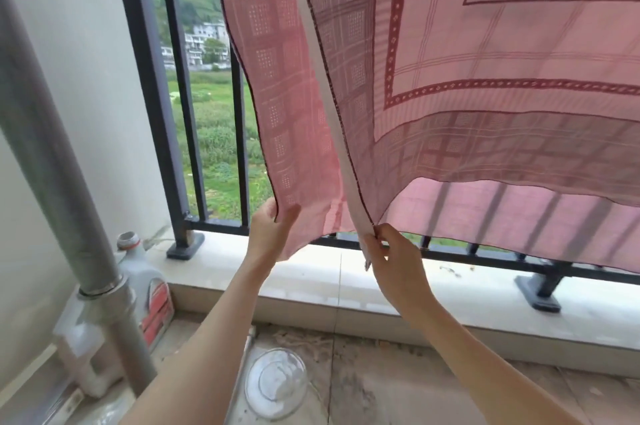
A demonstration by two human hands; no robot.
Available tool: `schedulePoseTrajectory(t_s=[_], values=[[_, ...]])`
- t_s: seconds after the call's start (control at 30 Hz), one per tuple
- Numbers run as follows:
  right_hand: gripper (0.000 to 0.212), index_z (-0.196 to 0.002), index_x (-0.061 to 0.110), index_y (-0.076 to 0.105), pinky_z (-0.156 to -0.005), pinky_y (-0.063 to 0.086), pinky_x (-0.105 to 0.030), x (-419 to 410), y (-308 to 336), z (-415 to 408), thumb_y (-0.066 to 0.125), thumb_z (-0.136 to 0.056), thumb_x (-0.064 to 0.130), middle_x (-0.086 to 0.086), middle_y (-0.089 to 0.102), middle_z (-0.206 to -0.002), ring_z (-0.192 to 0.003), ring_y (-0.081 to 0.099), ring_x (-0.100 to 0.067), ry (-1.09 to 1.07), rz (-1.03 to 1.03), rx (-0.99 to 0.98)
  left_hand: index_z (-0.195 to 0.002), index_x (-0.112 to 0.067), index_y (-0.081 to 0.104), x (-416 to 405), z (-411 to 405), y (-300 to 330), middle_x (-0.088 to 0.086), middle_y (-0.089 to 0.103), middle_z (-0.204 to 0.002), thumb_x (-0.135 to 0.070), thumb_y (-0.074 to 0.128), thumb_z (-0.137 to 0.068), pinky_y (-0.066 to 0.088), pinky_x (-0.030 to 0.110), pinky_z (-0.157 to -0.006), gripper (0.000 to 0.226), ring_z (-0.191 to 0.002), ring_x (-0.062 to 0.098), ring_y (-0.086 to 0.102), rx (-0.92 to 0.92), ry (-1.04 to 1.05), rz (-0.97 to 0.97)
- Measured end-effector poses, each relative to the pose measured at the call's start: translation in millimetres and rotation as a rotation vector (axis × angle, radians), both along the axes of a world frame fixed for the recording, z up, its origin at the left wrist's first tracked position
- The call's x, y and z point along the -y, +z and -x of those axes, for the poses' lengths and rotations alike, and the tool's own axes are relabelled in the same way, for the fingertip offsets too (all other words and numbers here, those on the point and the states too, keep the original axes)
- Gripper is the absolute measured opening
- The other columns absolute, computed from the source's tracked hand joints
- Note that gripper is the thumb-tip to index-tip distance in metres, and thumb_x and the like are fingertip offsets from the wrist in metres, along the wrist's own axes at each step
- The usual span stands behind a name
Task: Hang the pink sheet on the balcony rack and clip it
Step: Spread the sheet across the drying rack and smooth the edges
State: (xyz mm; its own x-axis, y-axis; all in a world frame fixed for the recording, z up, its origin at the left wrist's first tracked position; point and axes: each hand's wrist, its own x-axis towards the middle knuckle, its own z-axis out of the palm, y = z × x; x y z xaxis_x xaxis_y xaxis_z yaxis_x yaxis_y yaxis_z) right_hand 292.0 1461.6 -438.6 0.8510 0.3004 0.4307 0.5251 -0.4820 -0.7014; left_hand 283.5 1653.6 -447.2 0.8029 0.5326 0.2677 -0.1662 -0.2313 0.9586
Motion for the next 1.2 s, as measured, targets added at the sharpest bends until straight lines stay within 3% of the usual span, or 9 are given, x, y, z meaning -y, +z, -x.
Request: schedulePoseTrajectory(t_s=[0.1,0.23,0.43,0.6,0.7,0.93,1.03,1.13,1.2], values=[[0.023,-0.095,0.014,0.057,-0.068,0.044,-0.034,-7,-24,21,0.040,-0.096,0.029,0.000,0.057,-0.083,-0.082,0.060,-0.024,0.023,-0.032,0.090,-0.095,-0.014,0.057,-3,21,-24,0.005,0.065,-0.089,-0.031,0.061,-0.073,0.048,0.037,-0.069,0.028,-0.082,0.024,0.060,-0.069,0.058,-0.102],[0.040,-0.089,0.005,0.056,-0.062,0.027,-0.021,-13,-41,42,0.032,-0.091,0.036,-0.001,0.052,-0.081,-0.078,0.055,-0.026,0.071,-0.052,0.193,-0.089,-0.011,0.059,16,49,-50,0.007,0.064,-0.083,-0.010,0.069,-0.077,0.046,0.031,-0.066,0.015,-0.077,0.020,0.057,-0.088,0.078,-0.006],[0.035,-0.083,0.003,0.059,-0.059,0.029,-0.023,-9,-73,74,0.039,-0.091,0.030,-0.008,0.060,-0.076,-0.072,0.050,-0.021,0.058,-0.103,0.276,-0.075,0.000,0.061,43,109,-118,0.007,0.052,-0.070,-0.037,0.066,-0.080,0.035,0.031,-0.061,0.037,-0.069,0.015,0.042,-0.122,0.005,0.161],[0.031,-0.085,0.007,0.058,-0.057,0.024,-0.021,-5,-99,97,0.039,-0.094,0.030,0.011,0.045,-0.072,-0.066,0.036,-0.008,0.069,-0.095,0.209,-0.087,-0.024,0.068,52,142,-122,-0.006,0.068,-0.082,-0.030,0.062,-0.086,0.048,0.025,-0.070,0.009,-0.077,0.007,0.059,-0.006,-0.031,0.212],[0.022,-0.076,0.016,0.047,-0.055,0.025,-0.029,-6,-110,111,0.041,-0.094,0.027,0.012,0.037,-0.059,-0.059,0.036,-0.018,0.107,-0.044,0.133,-0.091,-0.019,0.067,52,152,-112,-0.002,0.070,-0.085,-0.015,0.060,-0.087,0.049,0.028,-0.074,0.009,-0.082,0.012,0.061,0.027,-0.009,0.219],[0.023,-0.086,0.007,0.058,-0.057,0.036,-0.033,-23,-122,139,0.046,-0.096,0.024,0.001,0.048,-0.059,-0.055,0.042,-0.022,0.222,-0.005,-0.077,-0.092,-0.023,0.071,49,179,-105,0.013,0.070,-0.098,-0.044,0.063,-0.081,0.048,0.049,-0.091,0.025,-0.098,0.034,0.064,0.061,-0.072,0.224],[0.023,-0.089,0.007,0.063,-0.064,0.044,-0.033,-33,-117,140,0.048,-0.095,0.023,-0.004,0.060,-0.068,-0.064,0.053,-0.024,0.254,-0.064,-0.205,-0.104,-0.023,0.050,45,190,-105,-0.001,0.070,-0.088,-0.049,0.065,-0.077,0.052,0.025,-0.070,0.041,-0.079,0.013,0.068,0.146,-0.067,0.221],[0.022,-0.093,0.008,0.068,-0.079,0.051,-0.042,-37,-115,142,0.052,-0.093,0.023,-0.011,0.071,-0.085,-0.084,0.065,-0.026,0.241,-0.150,-0.259,-0.094,-0.024,0.033,53,198,-90,0.002,0.061,-0.087,-0.020,0.054,-0.089,0.043,0.008,-0.050,0.022,-0.054,-0.001,0.059,0.231,0.012,0.143],[0.020,-0.093,0.008,0.069,-0.079,0.051,-0.038,-35,-114,145,0.054,-0.092,0.021,-0.008,0.071,-0.085,-0.078,0.064,-0.021,0.205,-0.210,-0.282,-0.091,-0.022,0.036,59,201,-83,0.006,0.057,-0.081,-0.006,0.051,-0.090,0.041,0.006,-0.050,0.022,-0.053,-0.001,0.059,0.254,0.011,-0.039]])
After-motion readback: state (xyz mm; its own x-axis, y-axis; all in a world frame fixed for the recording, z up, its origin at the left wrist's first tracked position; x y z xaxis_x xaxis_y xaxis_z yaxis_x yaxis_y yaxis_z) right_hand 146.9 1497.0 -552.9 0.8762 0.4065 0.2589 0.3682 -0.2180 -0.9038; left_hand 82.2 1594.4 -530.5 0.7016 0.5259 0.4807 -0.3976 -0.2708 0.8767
